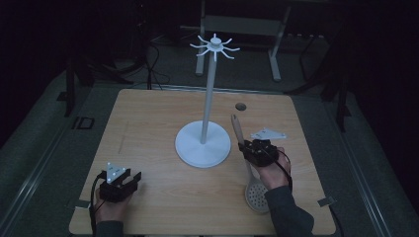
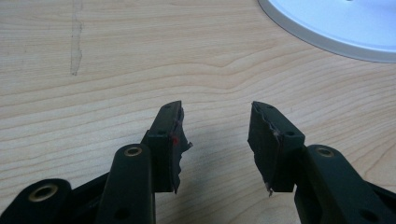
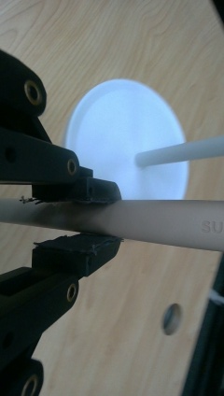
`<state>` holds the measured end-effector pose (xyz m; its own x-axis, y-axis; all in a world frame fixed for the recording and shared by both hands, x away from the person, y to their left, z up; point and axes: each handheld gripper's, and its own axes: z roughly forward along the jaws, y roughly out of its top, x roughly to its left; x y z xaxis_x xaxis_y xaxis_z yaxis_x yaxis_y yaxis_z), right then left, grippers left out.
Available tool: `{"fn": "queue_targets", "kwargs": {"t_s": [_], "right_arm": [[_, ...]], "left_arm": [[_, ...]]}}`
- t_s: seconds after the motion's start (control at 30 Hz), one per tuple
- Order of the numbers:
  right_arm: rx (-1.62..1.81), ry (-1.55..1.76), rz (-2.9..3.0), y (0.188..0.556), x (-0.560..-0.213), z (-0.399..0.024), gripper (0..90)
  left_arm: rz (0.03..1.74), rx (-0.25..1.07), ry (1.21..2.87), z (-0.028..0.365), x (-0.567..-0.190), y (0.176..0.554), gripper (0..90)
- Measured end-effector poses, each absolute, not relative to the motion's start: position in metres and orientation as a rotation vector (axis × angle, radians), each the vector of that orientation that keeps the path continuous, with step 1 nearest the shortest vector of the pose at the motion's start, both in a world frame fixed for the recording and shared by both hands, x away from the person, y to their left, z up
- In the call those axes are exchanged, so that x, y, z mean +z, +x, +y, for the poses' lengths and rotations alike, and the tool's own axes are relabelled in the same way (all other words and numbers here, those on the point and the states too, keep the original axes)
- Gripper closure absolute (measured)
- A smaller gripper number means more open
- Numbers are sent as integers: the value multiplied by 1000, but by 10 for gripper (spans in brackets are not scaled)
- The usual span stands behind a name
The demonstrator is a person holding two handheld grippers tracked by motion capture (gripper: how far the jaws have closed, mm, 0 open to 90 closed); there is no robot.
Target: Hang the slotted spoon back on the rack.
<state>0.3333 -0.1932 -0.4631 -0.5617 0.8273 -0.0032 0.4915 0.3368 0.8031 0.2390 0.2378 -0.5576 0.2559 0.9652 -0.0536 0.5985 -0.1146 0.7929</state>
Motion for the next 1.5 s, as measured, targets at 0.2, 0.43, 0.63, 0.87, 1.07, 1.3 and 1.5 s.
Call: {"fn": "queue_targets", "kwargs": {"t_s": [0.2,0.43,0.63,0.87,1.07,1.3,1.5], "right_arm": [[1187,1093,2111,328,-453,-192,734],[1247,1009,2079,324,-445,-187,734],[1302,934,2047,321,-438,-184,734],[1334,914,2016,320,-432,-184,735],[1366,889,1987,318,-426,-183,736],[1364,853,1966,316,-421,-180,736],[1394,817,1945,315,-416,-176,736]], "left_arm": [[1435,644,1801,239,-557,239,552],[1436,646,1794,239,-557,239,552],[1438,644,1794,239,-557,239,553],[1439,645,1801,239,-558,239,550],[1440,648,1799,239,-558,239,550],[1442,651,1796,240,-557,239,548],[1445,654,1793,241,-557,238,543]]}}
